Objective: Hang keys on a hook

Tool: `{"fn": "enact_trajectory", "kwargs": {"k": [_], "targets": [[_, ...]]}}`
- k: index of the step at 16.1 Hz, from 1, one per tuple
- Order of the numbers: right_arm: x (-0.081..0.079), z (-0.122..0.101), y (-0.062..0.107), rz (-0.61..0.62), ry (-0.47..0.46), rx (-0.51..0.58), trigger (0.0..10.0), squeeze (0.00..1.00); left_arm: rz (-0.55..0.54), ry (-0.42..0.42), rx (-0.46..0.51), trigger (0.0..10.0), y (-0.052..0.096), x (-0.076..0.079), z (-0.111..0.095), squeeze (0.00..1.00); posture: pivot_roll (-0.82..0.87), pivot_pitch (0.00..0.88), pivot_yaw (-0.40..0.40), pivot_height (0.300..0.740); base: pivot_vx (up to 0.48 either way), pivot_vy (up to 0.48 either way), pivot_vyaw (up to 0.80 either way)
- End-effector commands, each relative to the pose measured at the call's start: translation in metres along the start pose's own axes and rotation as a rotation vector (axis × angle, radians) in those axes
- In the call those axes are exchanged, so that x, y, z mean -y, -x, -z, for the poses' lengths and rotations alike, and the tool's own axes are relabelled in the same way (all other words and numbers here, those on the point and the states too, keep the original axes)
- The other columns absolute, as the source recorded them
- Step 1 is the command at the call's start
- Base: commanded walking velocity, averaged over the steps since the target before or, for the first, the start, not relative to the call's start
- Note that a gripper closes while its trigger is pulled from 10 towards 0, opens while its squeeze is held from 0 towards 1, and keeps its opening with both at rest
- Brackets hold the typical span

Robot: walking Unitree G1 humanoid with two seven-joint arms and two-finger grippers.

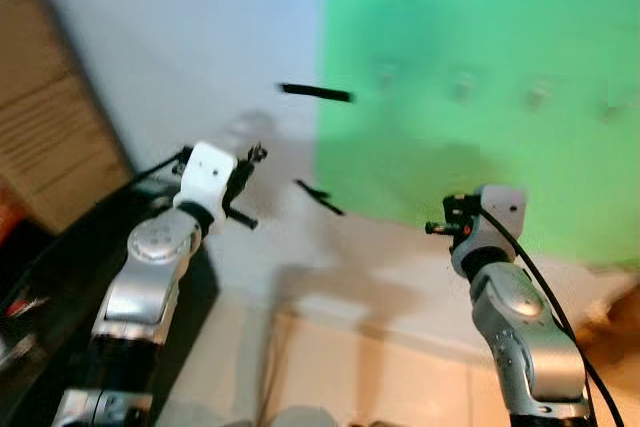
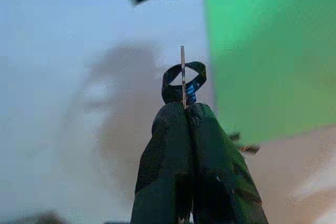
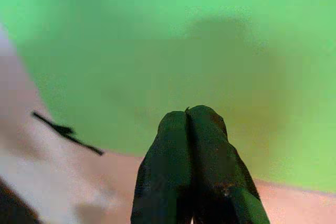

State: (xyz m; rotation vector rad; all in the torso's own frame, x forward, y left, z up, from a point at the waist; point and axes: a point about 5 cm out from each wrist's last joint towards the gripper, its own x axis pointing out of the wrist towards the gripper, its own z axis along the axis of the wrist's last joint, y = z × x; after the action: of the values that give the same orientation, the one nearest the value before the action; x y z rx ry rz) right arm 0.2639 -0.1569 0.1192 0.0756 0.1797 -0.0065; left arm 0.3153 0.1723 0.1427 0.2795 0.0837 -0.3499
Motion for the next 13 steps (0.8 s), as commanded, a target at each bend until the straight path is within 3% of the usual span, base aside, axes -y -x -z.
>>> {"fn": "enact_trajectory", "kwargs": {"k": [1,5,11,13], "targets": [[-0.004,-0.008,-0.001,-0.014,-0.001,0.040,10.0,0.00,-0.019,0.012,-0.023,10.0,0.000,-0.001,0.003,0.00,-0.05,0.000,-0.003,0.740,0.000,0.000,-0.80],[-0.007,-0.007,0.000,-0.034,-0.022,0.050,10.0,0.00,-0.003,-0.010,-0.015,10.0,0.005,0.004,0.005,0.00,-0.03,0.000,-0.001,0.740,0.000,0.000,-0.15],[-0.013,-0.008,-0.001,-0.074,-0.003,0.070,10.0,0.00,0.015,-0.015,-0.011,10.0,0.005,0.003,0.002,0.00,-0.03,0.000,0.008,0.740,0.272,0.000,-0.80],[-0.014,-0.009,-0.002,-0.093,0.010,0.075,10.0,0.00,0.006,-0.015,-0.003,10.0,0.005,0.001,0.000,0.00,-0.03,0.000,0.008,0.740,0.291,0.000,0.00]]}}
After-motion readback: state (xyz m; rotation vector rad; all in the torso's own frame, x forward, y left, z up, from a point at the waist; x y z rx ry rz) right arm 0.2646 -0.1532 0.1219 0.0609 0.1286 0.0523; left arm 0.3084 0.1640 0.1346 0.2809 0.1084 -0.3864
